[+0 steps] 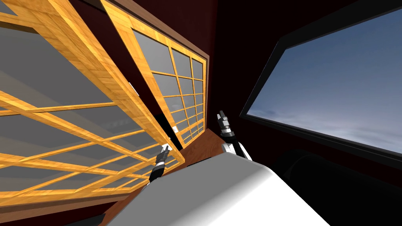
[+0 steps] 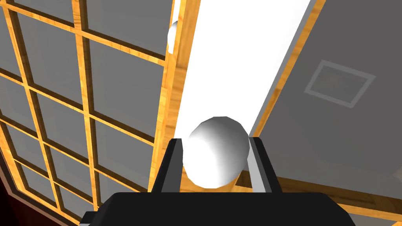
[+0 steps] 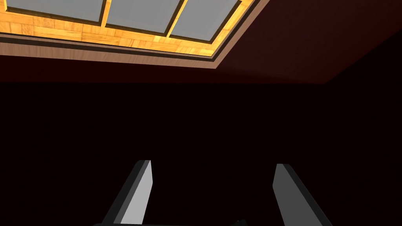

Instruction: Pull the door open

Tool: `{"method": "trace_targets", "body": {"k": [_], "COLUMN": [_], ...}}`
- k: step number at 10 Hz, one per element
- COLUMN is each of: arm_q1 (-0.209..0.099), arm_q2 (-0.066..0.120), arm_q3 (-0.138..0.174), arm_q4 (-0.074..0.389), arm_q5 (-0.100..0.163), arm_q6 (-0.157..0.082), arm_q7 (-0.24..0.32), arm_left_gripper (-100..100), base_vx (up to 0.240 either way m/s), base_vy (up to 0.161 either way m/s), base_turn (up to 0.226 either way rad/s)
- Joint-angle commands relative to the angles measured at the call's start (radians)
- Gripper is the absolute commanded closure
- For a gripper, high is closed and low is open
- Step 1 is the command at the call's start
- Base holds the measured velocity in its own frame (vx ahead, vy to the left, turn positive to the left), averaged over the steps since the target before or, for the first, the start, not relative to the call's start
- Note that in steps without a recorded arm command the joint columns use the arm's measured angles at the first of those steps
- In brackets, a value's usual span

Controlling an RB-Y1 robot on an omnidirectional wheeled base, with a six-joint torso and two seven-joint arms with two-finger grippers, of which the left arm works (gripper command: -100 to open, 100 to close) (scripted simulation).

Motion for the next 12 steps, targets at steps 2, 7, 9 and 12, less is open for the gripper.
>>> {"method": "trace_targets", "body": {"k": [2,7,9,12], "arm_q1": [-0.004,-0.009,-0.011,-0.014], "arm_q2": [-0.001,0.003,0.004,0.006], "arm_q3": [-0.01,-0.022,-0.027,-0.036], "arm_q4": [0.009,0.015,0.017,0.022], "arm_q5": [0.019,0.05,0.061,0.084], "arm_q6": [-0.003,-0.002,-0.002,-0.002], "arm_q7": [0.072,0.186,0.224,0.3], "arm_left_gripper": [100,100,100,100], "base_vx": [-0.03,-0.037,-0.029,-0.031], "base_vy": [0.011,0.016,0.012,0.015], "base_turn": [-0.041,-0.046,-0.032,-0.053]}}
